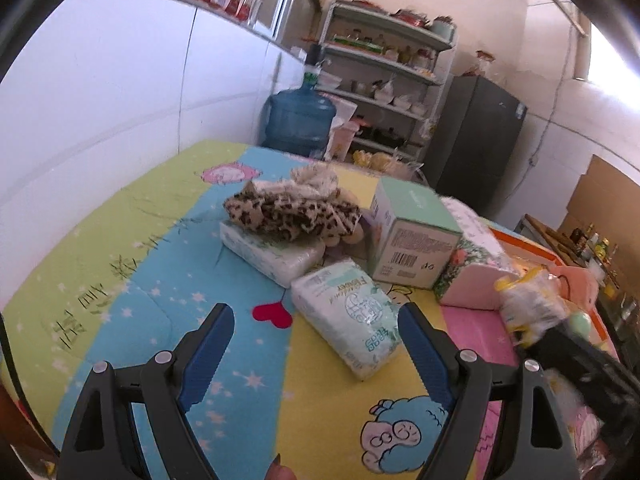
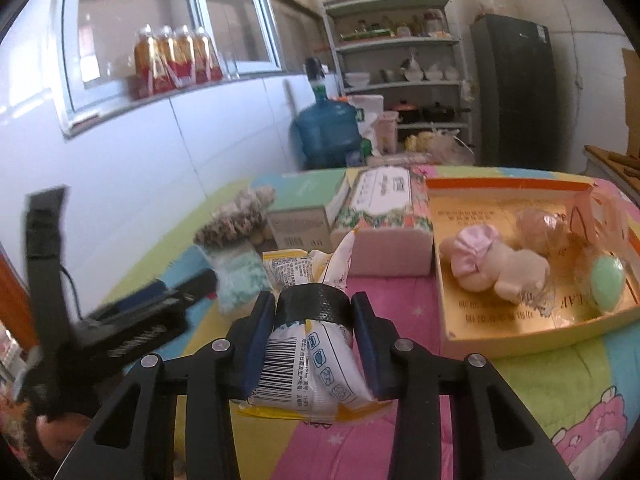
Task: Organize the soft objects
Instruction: 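Grasp the white wipes pack with the left gripper, then carry the wipes pack with the left gripper while the right gripper carries the snack over the box lid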
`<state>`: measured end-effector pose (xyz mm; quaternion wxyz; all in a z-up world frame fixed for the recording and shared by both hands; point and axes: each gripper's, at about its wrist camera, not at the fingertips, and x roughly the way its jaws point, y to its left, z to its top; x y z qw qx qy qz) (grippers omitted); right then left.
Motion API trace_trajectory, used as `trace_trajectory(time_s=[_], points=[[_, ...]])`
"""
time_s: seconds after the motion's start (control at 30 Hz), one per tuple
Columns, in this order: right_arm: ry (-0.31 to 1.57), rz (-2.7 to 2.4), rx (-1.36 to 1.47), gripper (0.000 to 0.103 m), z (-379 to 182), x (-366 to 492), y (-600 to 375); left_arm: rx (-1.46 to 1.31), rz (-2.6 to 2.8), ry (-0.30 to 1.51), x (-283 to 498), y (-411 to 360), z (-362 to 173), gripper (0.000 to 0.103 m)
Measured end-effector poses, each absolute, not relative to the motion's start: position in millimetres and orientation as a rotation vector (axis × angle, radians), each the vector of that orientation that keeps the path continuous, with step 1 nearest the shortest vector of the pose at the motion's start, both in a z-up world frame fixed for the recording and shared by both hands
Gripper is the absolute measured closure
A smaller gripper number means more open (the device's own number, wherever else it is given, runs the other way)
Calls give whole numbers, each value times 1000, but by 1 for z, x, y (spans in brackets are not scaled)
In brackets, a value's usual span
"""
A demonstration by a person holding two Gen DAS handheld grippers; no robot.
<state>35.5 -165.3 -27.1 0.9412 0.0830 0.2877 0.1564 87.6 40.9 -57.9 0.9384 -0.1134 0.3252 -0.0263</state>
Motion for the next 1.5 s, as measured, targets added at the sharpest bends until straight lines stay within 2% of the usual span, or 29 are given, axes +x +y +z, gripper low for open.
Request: trace_trajectory(time_s=[0.27, 0.5, 0.53, 0.6, 0.63, 0.7, 0.8, 1.1, 1.5], points=[[519, 377, 210, 62, -17, 33, -188, -262, 3, 787, 120, 30, -77, 19], [512, 416, 255, 62, -22, 36, -205, -235, -5, 813, 131, 8, -80, 19], [511, 421, 262, 62, -23, 37, -208, -230, -9, 812, 132, 4, -80, 22], [511, 425, 272, 62, -25, 38, -213, -232, -29, 796, 131, -2, -79, 46], [513, 427, 276, 62, -26, 38, -215, -238, -40, 793, 131, -4, -78, 51], [516, 428, 283, 62, -28, 40, -220, -247, -66, 789, 130, -9, -78, 67], [522, 425, 293, 62, -30, 41, -225, -221, -68, 772, 128, -19, -75, 72], [518, 409, 305, 62, -28, 37, -232, -193, -86, 752, 110, -26, -64, 76], [493, 393, 296, 62, -18, 18, -235, -136, -159, 640, 73, -46, -26, 77]])
